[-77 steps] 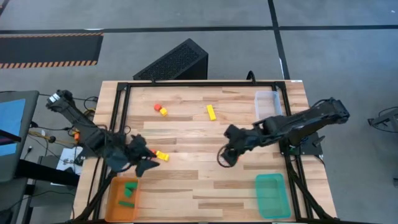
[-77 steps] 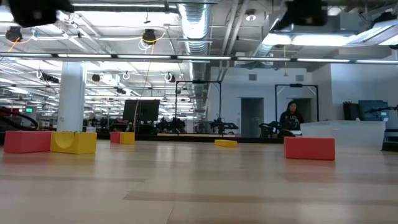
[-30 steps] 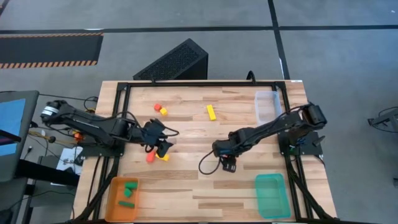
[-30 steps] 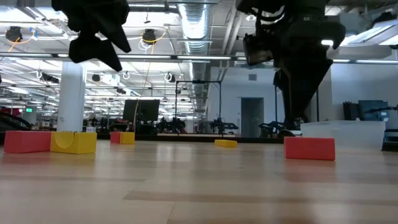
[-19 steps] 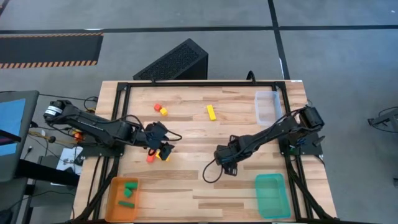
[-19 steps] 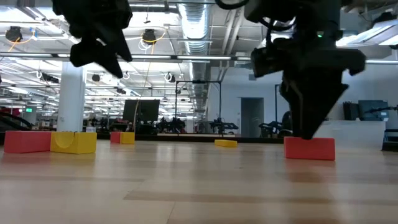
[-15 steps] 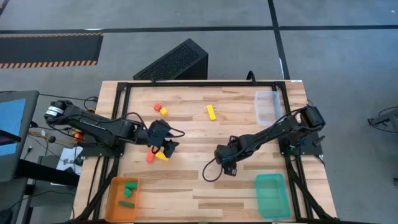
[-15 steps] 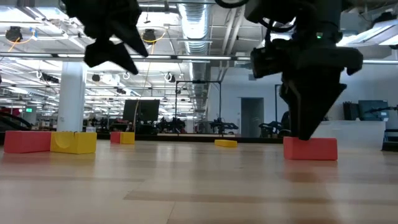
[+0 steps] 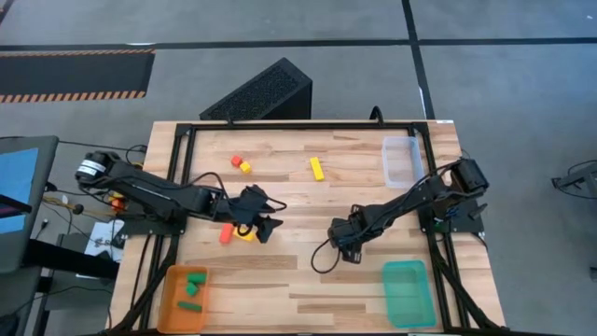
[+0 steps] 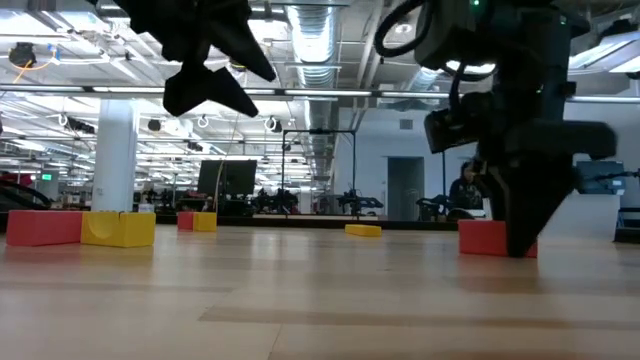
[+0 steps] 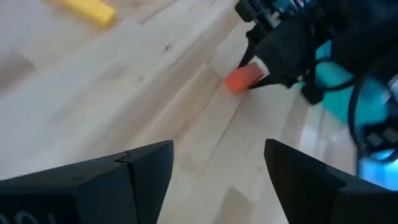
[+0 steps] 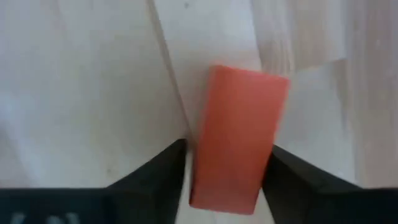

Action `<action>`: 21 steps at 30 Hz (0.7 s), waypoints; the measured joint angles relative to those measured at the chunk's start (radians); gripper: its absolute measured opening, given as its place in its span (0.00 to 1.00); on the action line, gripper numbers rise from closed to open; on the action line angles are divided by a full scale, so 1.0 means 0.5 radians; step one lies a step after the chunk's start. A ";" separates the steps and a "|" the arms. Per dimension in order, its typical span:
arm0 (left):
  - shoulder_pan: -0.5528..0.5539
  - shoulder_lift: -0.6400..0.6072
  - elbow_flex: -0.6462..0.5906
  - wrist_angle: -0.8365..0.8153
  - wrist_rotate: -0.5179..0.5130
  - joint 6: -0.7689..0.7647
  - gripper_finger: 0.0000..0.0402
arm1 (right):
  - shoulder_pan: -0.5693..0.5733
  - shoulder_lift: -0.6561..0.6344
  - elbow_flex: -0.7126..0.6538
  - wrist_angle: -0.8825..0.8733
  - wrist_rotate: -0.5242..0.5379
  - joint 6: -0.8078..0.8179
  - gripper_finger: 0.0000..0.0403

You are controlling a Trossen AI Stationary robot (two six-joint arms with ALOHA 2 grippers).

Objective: Sort & place blocks by color
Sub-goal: Put the bottom right orange block into the blue bin

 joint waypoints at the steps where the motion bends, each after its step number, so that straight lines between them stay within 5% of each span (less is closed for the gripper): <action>1: 0.006 0.016 0.000 0.019 0.007 -0.096 0.59 | 0.001 -0.011 -0.002 0.012 0.015 -0.004 0.44; 4: 0.058 0.084 0.000 0.077 0.034 -0.337 0.59 | 0.001 -0.074 0.000 0.127 0.013 -0.009 0.30; 8: 0.141 0.179 0.000 0.353 0.242 -0.376 0.59 | 0.002 -0.216 0.013 0.273 0.031 -0.068 0.31; 13: 0.253 0.326 0.002 0.881 0.587 -0.443 0.59 | 0.023 -0.385 0.141 0.261 0.354 -0.157 0.31; 21: 0.364 0.576 0.001 1.455 0.680 -0.669 0.64 | 0.031 -0.435 0.349 0.224 0.670 -0.472 0.31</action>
